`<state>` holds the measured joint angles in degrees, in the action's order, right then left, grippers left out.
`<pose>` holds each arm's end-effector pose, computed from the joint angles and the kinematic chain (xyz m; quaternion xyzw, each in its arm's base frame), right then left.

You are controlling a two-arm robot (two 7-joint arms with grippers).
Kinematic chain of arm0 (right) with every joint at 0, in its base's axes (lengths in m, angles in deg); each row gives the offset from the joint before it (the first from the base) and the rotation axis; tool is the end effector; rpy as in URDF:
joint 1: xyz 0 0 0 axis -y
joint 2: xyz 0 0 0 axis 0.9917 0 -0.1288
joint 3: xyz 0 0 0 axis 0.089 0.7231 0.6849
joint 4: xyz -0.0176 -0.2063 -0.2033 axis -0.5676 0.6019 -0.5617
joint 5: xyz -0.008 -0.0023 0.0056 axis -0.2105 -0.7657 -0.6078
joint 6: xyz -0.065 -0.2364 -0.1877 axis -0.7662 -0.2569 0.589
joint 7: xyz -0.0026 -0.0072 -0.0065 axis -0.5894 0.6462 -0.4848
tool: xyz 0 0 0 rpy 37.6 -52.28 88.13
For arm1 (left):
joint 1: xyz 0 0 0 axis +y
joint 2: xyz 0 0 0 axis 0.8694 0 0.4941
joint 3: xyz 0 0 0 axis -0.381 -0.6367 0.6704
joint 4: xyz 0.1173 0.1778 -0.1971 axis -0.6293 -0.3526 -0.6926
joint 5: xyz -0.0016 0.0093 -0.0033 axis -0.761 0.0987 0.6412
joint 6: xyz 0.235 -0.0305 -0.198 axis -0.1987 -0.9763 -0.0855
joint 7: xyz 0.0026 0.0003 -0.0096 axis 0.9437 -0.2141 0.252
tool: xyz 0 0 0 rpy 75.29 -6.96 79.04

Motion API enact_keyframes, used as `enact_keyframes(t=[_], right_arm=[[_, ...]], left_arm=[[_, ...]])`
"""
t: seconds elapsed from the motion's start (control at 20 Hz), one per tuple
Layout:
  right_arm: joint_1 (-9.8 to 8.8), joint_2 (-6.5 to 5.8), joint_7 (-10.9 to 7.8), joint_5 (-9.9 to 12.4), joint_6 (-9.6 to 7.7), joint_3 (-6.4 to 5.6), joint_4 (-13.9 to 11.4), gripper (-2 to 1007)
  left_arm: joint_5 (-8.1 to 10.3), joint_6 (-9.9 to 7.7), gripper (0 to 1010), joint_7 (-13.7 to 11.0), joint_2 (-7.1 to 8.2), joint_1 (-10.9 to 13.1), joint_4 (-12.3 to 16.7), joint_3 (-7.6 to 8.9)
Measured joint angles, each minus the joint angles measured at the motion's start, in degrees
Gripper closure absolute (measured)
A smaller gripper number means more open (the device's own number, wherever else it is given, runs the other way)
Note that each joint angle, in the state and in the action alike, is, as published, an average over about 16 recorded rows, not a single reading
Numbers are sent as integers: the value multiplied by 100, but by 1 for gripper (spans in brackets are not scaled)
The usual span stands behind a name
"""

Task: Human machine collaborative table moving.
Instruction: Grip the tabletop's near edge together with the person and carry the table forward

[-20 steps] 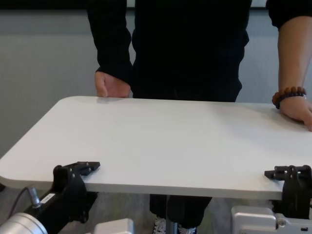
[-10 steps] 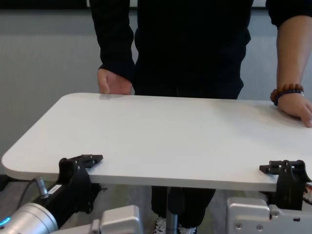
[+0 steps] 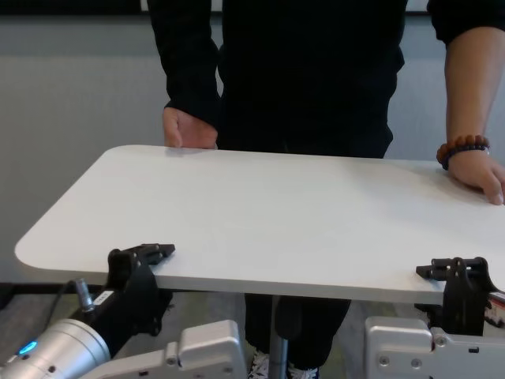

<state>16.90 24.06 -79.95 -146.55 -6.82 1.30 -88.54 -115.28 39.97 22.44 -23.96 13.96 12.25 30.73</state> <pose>0.3385 0.0156 -0.3405 -0.5176 -0.4490 -0.3542 0.6364 0.3604 -0.0246 -0.3936 0.3455 -0.5349 0.4571 0.6209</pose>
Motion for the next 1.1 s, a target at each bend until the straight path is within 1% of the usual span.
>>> enact_keyframes(t=[0.35, 0.65, 0.9, 1.1], right_arm=[[106, 20, 16, 63, 70, 51, 174, 659], [145, 30, 19, 142, 120, 83, 270, 659], [147, 30, 16, 199, 148, 104, 315, 659], [149, 29, 7, 237, 167, 116, 345, 659]], left_arm=[[22, 9, 728, 123, -164, -197, -376, -60], [43, 16, 728, 206, -300, -325, -673, -97], [50, 17, 728, 241, -374, -384, -829, -117], [54, 16, 728, 245, -404, -400, -882, -125]])
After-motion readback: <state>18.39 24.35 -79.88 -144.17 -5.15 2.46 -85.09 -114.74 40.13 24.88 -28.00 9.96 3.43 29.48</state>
